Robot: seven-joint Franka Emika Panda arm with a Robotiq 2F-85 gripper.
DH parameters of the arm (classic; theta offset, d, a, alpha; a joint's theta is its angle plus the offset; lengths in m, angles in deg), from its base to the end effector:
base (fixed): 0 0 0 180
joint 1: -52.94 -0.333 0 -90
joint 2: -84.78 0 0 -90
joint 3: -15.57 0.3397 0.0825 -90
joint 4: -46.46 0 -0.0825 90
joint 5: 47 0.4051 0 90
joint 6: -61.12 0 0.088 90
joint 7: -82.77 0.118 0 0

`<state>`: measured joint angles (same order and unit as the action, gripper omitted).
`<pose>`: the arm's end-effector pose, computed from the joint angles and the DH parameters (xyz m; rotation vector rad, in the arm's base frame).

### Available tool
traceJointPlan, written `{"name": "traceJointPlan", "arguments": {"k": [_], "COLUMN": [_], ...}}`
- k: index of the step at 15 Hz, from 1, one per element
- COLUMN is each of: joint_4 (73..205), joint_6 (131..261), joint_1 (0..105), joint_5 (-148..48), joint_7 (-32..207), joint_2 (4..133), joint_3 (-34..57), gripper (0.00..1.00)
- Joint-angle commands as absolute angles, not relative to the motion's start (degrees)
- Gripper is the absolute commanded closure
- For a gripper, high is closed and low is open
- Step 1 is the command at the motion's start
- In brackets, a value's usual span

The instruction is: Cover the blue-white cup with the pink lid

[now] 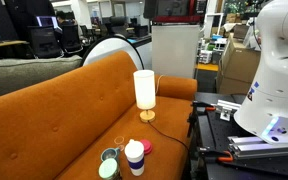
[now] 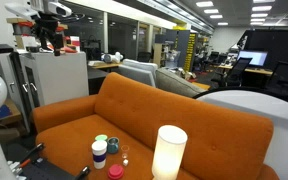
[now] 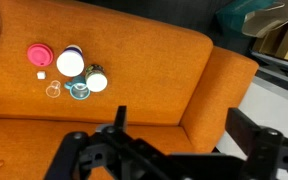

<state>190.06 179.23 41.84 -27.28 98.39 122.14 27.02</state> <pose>0.3458 0.1741 0.5175 -2.8839 0.0568 -0.1911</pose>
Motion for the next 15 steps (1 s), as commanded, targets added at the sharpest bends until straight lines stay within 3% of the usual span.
{"name": "traceJointPlan", "arguments": {"k": [1, 9, 15], "joint_4": [189.9, 189.9, 194.7], "joint_6": [179.0, 179.0, 186.7], "joint_1": [42.1, 42.0, 50.1], "joint_5": [-27.2, -26.9, -33.0], "joint_7": [98.3, 98.3, 112.2], "joint_2": [122.1, 122.2, 115.3], "joint_3": [27.2, 27.2, 29.7], "gripper": [0.00, 0.00, 0.00]}}
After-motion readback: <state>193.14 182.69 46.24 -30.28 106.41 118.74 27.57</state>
